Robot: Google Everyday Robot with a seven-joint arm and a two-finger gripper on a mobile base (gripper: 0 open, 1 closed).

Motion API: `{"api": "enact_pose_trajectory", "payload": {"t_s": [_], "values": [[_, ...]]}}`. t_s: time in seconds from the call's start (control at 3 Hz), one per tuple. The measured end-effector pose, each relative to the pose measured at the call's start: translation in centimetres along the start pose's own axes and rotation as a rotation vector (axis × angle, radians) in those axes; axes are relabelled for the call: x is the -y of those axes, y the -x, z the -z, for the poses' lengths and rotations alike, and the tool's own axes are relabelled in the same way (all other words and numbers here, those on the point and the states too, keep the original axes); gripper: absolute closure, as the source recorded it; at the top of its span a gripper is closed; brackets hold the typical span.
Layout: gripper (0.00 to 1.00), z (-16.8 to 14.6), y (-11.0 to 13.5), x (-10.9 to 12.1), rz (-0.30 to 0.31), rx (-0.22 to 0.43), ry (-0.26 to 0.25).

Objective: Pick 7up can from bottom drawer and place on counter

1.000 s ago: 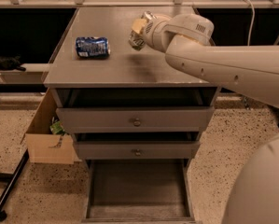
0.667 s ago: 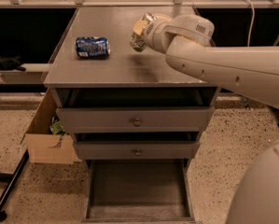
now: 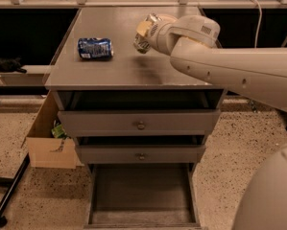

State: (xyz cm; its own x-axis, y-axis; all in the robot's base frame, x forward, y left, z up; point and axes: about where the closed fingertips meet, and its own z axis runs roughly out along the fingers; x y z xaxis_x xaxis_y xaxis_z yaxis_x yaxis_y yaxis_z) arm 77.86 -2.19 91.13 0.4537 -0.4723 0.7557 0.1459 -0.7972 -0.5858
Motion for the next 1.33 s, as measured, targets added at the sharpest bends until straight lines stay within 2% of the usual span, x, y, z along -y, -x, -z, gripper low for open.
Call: {"api": "enact_pose_trajectory", "payload": {"t_s": [0.33, 1.0, 1.33], "values": [[0.43, 0.0, 0.0, 0.0, 0.0, 0.0, 0.0], [0.0, 0.01, -0.01, 0.01, 0.0, 0.0, 0.0], [0.0, 0.01, -0.02, 0.02, 0.0, 0.0, 0.0]]}}
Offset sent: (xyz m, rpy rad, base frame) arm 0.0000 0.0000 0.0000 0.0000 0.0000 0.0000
